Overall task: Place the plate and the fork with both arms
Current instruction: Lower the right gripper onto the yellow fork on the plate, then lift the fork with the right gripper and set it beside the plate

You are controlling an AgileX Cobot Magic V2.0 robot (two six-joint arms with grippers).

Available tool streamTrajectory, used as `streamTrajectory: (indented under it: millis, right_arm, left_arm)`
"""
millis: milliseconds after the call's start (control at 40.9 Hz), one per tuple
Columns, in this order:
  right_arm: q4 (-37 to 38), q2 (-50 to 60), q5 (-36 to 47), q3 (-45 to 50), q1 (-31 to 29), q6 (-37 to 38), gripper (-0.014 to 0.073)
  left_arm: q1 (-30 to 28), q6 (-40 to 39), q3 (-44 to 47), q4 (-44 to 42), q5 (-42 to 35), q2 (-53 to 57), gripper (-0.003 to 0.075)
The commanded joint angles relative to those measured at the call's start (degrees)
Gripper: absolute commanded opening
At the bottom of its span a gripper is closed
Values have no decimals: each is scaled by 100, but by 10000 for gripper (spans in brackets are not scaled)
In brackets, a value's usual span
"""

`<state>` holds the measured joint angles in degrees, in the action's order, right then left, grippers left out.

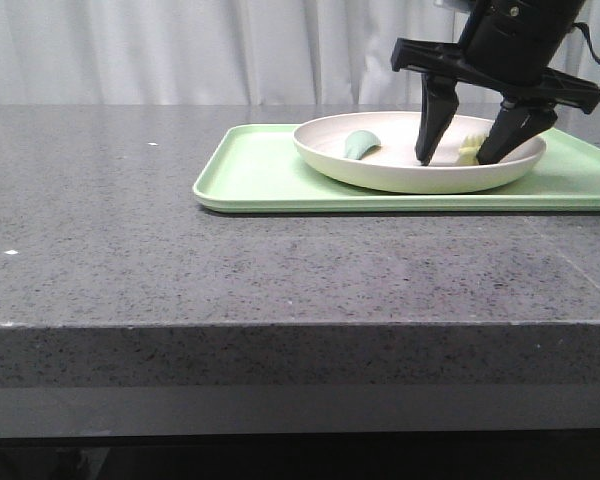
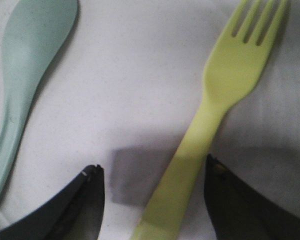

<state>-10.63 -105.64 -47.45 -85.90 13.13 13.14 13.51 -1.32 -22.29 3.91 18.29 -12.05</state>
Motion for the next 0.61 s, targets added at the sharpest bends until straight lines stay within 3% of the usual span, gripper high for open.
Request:
streamTrajectory:
  millis: [0,98,342,465,587]
  right_arm:
    - [21,203,149,-184,-34,-4,460]
    - [21,203,131,-184,-34,-4,386]
    - [21,226,157,-185,-34,-4,20]
    - [21,326,254,-185,-34,-4,-56]
    - [21,550,404,-190,-34,-4,-61]
  left_arm:
    - [-13,3,-156,17,-442,-42,-18]
    - [-13,3,-156,17,-442,-42,-18]
    - [-13,3,-156,17,-442,-42,-18]
    - [-13,3,-156,17,-442,-42,-18]
    - [-13,3,-156,17,-442,-42,-18]
